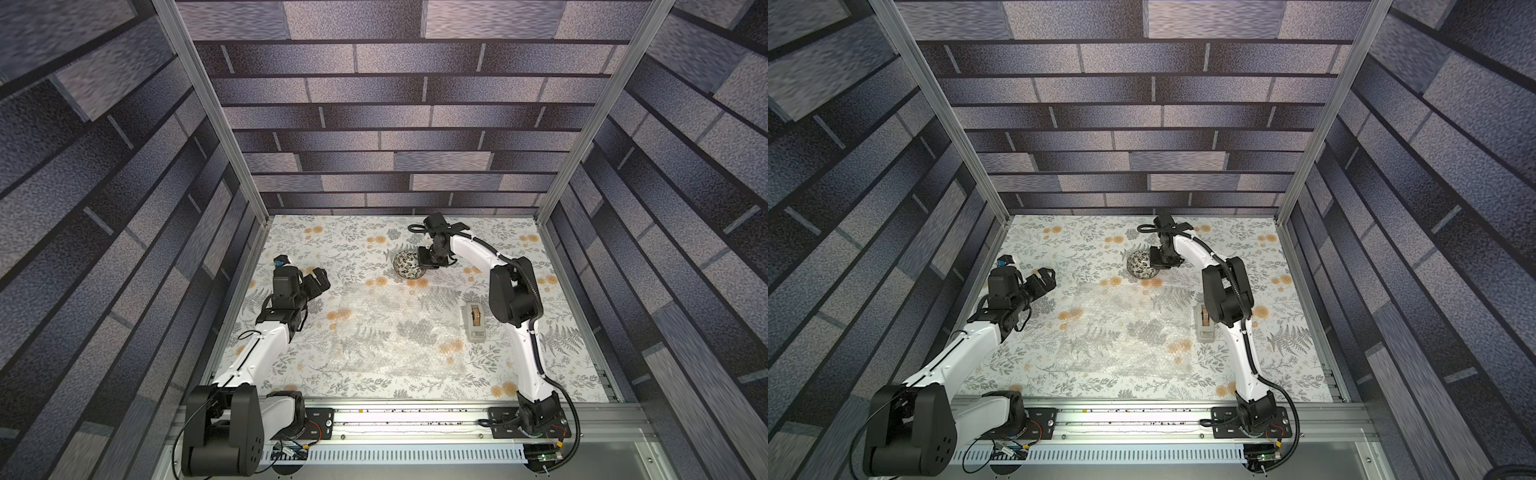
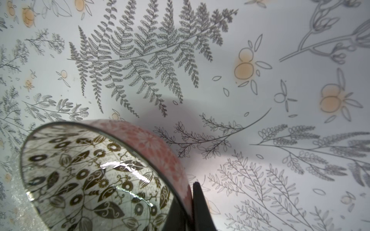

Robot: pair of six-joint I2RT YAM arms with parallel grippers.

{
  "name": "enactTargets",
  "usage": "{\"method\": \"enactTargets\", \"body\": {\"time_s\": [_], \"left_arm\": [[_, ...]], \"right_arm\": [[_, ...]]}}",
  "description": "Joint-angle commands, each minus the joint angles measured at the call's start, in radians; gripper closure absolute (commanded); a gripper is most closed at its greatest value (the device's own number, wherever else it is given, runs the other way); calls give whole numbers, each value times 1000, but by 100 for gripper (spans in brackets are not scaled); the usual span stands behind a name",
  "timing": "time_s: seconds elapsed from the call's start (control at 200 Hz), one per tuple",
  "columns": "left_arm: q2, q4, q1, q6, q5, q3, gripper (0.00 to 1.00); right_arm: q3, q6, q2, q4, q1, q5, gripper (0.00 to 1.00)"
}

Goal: Wrap bowls in bubble wrap
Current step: Pick up the bowl from the center of the board, then place the bowl on the bubble wrap.

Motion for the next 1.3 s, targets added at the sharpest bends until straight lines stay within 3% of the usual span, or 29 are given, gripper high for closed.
{"method": "enactTargets", "body": {"time_s": [0.0,0.075,0.2,0.301,0.366,0.521,0.792,1.122,1.298], "left_arm": [[64,-102,-12,42,-72,63,0],[85,-95,-11,5,-34,72,0],[55,88,-10,15,160,-2,0],[102,-68,-16,19,39,90,0],[156,-148,-18,54,42,156,0],[162,0,-27,43,159,106,0],[176,-94,-68,67,46,159,0],[176,-94,-71,66,42,149,0],[174,-87,-74,66,34,148,0]], "right_arm": [[-69,3,-75,39,0,-56,100],[-146,-8,-154,52,13,-64,100],[-249,-69,-251,-10,56,-107,100],[-307,-131,-284,-92,118,-147,100],[-355,-144,-329,-101,161,-135,100],[-450,-109,-389,-61,209,-153,100],[-547,-127,-420,-64,265,-169,100],[-593,-109,-460,-36,304,-216,100],[-608,-101,-472,-47,329,-178,100]]}}
